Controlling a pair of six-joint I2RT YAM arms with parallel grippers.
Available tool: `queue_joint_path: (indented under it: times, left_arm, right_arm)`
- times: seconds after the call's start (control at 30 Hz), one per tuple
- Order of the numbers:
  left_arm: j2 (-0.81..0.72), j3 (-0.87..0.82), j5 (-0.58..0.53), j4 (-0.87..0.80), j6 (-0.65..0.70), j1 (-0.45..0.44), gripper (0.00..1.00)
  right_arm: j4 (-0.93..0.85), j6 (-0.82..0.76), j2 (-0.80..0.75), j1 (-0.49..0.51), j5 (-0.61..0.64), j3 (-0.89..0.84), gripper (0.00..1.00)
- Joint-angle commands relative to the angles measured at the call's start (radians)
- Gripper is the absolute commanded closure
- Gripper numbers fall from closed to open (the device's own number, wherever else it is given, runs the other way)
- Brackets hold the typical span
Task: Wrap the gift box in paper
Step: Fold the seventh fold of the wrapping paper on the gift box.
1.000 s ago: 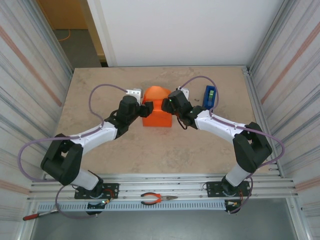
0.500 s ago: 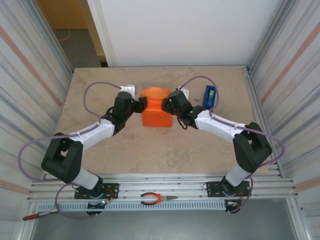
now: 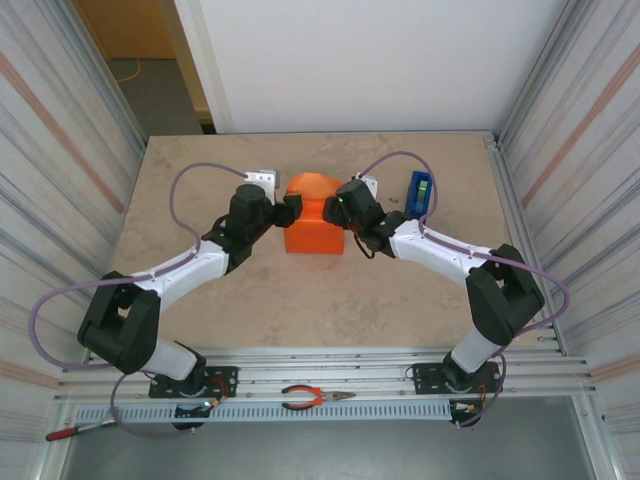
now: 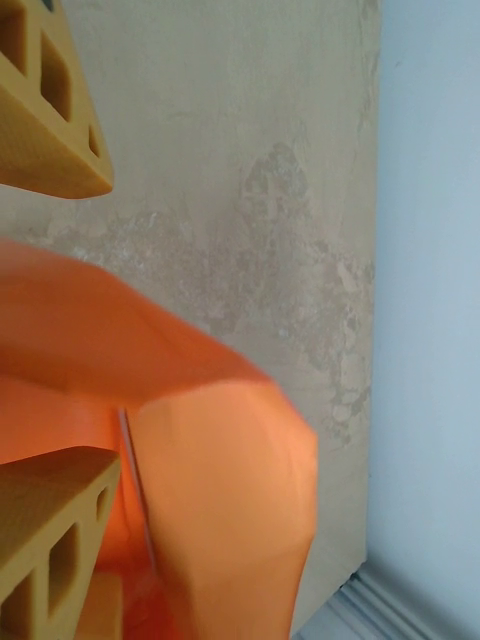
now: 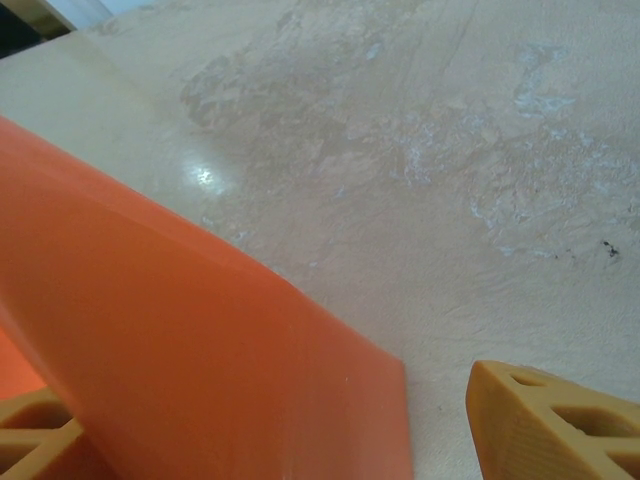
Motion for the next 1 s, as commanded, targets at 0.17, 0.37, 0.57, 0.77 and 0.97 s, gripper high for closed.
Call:
queue_joint_path:
  times: [0.17,0.37,0.57,0.77,0.97]
  left_arm:
    - [0.068,0.029,-0.025,0.042,0.001,-0.017,0.33]
    - [0.122,0.047,-0.097,0.031,0.027,-0.041,0.33]
    - [0.125,0.033,-0.194,-0.014,0.039,-0.063,0.34]
    - [0.131,0.031,-0.229,-0.028,0.039,-0.077,0.35]
    - [0.132,0.032,-0.243,-0.035,0.044,-0.083,0.35]
  right_arm:
    - [-0.140,-0.026,0.039,0.003,-0.027,-0.017,0.25]
    - [-0.153,-0.038,0.022,-0.005,-0.054,0.007,0.25]
    - [-0.166,-0.050,-0.109,-0.051,-0.166,0.050,0.21]
    - [-0.153,-0.012,-0.270,-0.126,-0.210,0.009,0.19]
    - [-0.019,0.133,-0.282,-0.279,-0.393,-0.113,0.38]
